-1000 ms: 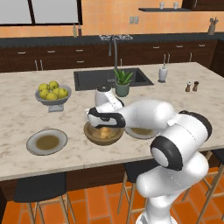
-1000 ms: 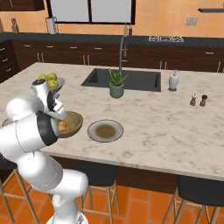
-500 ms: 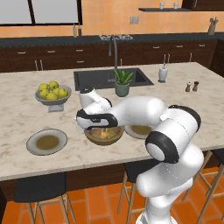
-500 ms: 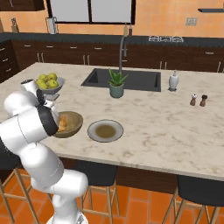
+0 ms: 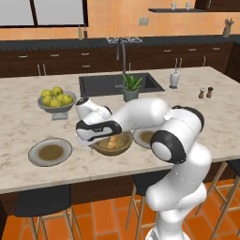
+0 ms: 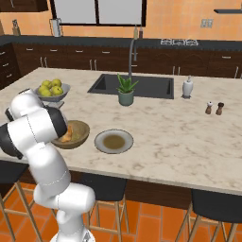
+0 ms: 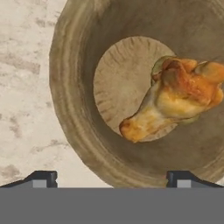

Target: Pick the chicken drumstick and potato from their plates and place them in the bowl. Then put the bowl in the fridge.

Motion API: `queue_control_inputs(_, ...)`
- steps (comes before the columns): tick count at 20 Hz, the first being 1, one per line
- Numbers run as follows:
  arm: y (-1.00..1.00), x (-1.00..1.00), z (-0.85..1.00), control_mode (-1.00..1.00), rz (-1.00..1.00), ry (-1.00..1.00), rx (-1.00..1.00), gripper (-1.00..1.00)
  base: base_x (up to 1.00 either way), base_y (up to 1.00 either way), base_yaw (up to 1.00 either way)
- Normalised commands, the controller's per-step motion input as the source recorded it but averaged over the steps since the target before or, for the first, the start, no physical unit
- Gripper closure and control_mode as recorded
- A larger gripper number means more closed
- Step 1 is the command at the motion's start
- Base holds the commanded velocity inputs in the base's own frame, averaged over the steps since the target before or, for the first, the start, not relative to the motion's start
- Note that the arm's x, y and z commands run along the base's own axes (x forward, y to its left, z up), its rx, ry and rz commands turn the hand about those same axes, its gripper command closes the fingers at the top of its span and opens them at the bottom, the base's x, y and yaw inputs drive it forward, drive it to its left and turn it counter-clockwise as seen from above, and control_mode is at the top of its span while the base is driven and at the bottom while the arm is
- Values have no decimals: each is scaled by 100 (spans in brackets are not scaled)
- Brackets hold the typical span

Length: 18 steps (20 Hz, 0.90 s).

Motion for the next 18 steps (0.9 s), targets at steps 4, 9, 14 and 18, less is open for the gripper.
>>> queue_control_inputs(4,-18,18,-30,-100,20,-4,0,-100,0,0,0)
queue_control_inputs(9,-1,4,-20,-100,17,-2,2,-100,0,0,0)
queue_control_inputs(14,1,6,-1,-100,7,0,0,-100,0,0,0)
queue_control_inputs(18,12,0,-3,-100,4,0,0,-100,0,0,0)
